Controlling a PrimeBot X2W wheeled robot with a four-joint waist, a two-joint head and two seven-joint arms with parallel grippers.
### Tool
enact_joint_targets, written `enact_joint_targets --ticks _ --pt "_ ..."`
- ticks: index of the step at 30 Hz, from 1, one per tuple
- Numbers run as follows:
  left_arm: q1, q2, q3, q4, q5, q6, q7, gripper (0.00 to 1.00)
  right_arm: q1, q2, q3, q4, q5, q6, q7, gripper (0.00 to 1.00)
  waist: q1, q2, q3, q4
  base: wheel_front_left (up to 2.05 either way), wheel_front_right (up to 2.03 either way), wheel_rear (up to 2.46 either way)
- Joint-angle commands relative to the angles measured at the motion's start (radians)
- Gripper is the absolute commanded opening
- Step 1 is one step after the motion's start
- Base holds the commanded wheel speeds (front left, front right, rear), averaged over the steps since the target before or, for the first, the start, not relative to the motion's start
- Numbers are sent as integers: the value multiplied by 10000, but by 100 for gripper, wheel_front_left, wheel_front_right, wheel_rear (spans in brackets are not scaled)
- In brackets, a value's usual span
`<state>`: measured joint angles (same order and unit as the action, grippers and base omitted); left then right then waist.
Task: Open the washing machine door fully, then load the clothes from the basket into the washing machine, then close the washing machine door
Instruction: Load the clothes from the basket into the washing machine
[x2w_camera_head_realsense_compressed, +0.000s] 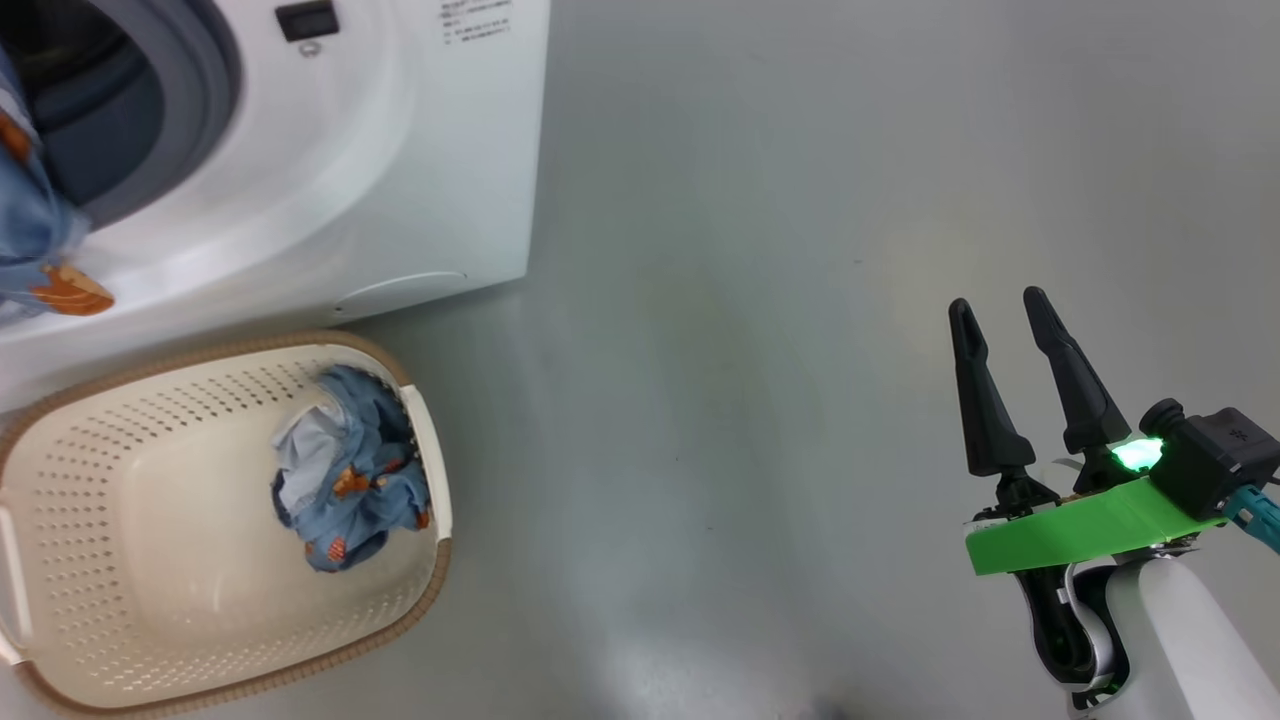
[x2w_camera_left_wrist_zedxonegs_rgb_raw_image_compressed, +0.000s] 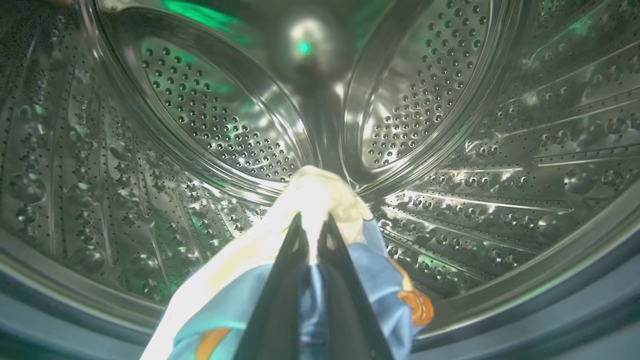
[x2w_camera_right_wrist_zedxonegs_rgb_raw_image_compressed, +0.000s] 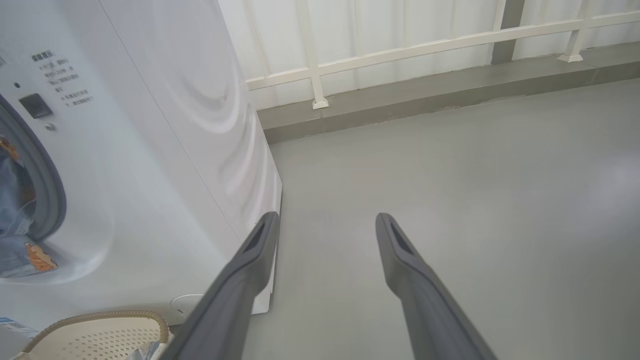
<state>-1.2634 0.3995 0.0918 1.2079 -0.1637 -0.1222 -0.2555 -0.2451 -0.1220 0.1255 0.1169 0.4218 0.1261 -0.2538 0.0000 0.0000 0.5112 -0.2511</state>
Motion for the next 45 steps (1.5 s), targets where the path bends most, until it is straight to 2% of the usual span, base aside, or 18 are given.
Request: enact_joint_targets --ticks 1,5,16,19,20,21,22,30,45 --pt "-238 551 9 -276 124 33 -62 0 -40 -42 208 -243 -65 46 -80 100 0 0 234 -156 0 0 0" --pt "-585 651 -19 -1168 120 6 -62 0 -81 9 215 -314 -67 46 -80 100 0 0 495 -224 0 0 0" --pt "107 693 292 -5738 397 -58 -63 0 -422 284 277 -348 -115 46 -80 100 0 0 1020 -244 0 0 0" --pt "531 618 511 -5752 351 -66 -63 0 -506 330 319 -368 -99 46 -80 100 0 0 1077 -222 0 0 0" --pt "627 651 469 -5590 444 -68 -63 12 -517 333 340 -371 -95 46 -80 100 0 0 1082 -211 0 0 0" --pt "715 634 501 -5396 471 -62 -63 53 -519 333 352 -370 -95 46 -80 100 0 0 1072 -194 0 0 0" --pt "775 574 596 -5104 417 -39 -63 100 -512 326 354 -366 -96 46 -80 100 0 0 1054 -171 0 0 0" --pt "661 526 588 -3607 605 -32 -63 100 -533 249 394 -333 -90 46 -80 100 0 0 938 -14 0 0 0" --pt "1411 174 892 -3489 525 16 -63 100 -481 70 404 -305 -107 46 -80 100 0 0 561 135 0 0 0"
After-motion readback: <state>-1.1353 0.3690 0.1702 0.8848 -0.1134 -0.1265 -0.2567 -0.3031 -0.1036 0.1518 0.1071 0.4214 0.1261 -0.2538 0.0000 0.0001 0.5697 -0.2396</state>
